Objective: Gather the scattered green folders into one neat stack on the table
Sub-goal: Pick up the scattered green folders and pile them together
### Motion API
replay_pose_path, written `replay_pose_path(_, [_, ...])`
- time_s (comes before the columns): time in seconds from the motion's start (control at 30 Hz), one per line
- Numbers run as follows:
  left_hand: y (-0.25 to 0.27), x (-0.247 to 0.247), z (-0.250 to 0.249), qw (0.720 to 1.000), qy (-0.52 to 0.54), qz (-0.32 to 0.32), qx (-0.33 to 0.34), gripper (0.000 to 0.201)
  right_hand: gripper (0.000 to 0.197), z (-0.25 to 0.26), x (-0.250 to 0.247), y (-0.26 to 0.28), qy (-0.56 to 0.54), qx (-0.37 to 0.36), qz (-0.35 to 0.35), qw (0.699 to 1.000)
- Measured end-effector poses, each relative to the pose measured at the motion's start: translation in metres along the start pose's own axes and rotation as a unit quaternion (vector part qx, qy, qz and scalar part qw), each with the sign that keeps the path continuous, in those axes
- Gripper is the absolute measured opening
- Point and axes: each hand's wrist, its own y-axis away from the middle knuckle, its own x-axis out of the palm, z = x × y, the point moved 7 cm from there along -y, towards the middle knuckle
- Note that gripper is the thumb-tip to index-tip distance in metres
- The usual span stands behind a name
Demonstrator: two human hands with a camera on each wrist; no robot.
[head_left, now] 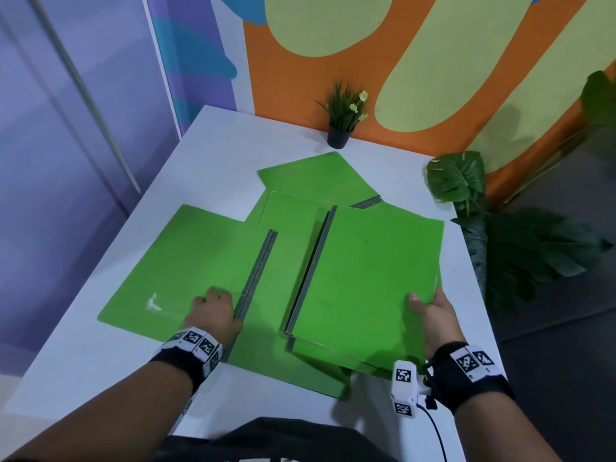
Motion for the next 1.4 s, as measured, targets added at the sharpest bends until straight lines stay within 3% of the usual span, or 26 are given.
replay_pose_path(0.1, [0.008, 0.000, -0.011, 0.999, -0.041, 0.001, 0.016, 0.039, 0.076, -0.004, -0.001, 0.001, -0.016, 0.006, 0.006, 1.000])
replay_pose_path(0.23, [0.021, -0.018, -0.026, 0.995, -0.071, -0.013, 0.070, 0.053, 0.081, -0.012, -0.008, -0.008, -0.029, -0.007, 0.022, 0.999])
replay_pose_path(0.33, [0.037, -0.065, -0.035, 0.987, -0.075, -0.089, 0.112, 0.045, 0.071, 0.002, -0.011, 0.003, -0.045, -0.007, 0.012, 0.999])
replay_pose_path(0.47, [0.049, -0.147, -0.026, 0.974, -0.024, -0.212, 0.072, 0.043, 0.048, 0.017, -0.011, 0.005, -0.073, -0.037, 0.033, 0.996])
replay_pose_path(0.57, [0.066, -0.202, -0.017, 0.938, 0.079, -0.334, 0.052, 0.033, 0.063, 0.022, 0.000, 0.010, -0.100, -0.052, 0.064, 0.992])
replay_pose_path(0.67, [0.079, -0.227, -0.006, 0.903, 0.198, -0.379, 0.048, 0.031, 0.068, 0.029, 0.017, 0.018, -0.115, -0.066, 0.096, 0.986])
replay_pose_path(0.77, [0.074, -0.215, 0.003, 0.868, 0.372, -0.328, 0.030, 0.044, 0.079, 0.030, 0.031, 0.025, -0.136, -0.061, 0.125, 0.981])
replay_pose_path(0.9, [0.047, -0.149, 0.005, 0.815, 0.555, -0.161, 0.032, 0.049, 0.086, 0.027, 0.047, 0.036, -0.144, -0.045, 0.154, 0.977])
replay_pose_path(0.97, [0.044, -0.118, 0.002, 0.779, 0.619, -0.096, 0.030, 0.052, 0.086, 0.022, 0.053, 0.041, -0.139, -0.030, 0.169, 0.975])
replay_pose_path(1.03, [0.046, -0.098, -0.006, 0.764, 0.642, -0.066, 0.027, 0.050, 0.085, 0.016, 0.060, 0.046, -0.117, -0.020, 0.184, 0.976])
replay_pose_path(1.1, [0.052, -0.088, -0.019, 0.775, 0.629, -0.050, 0.032, 0.035, 0.082, 0.012, 0.069, 0.052, -0.090, -0.020, 0.188, 0.978])
replay_pose_path(1.17, [0.056, -0.081, -0.032, 0.808, 0.586, -0.030, 0.043, 0.030, 0.077, 0.014, 0.077, 0.056, -0.058, -0.034, 0.182, 0.981])
replay_pose_path(1.3, [0.048, -0.059, -0.032, 0.856, 0.517, -0.008, 0.007, 0.056, 0.069, 0.017, 0.091, 0.051, 0.040, -0.077, 0.150, 0.985])
replay_pose_path(1.4, [0.040, -0.043, -0.011, 0.857, 0.514, -0.018, -0.029, 0.058, 0.052, 0.016, 0.090, 0.035, 0.148, -0.121, 0.116, 0.975])
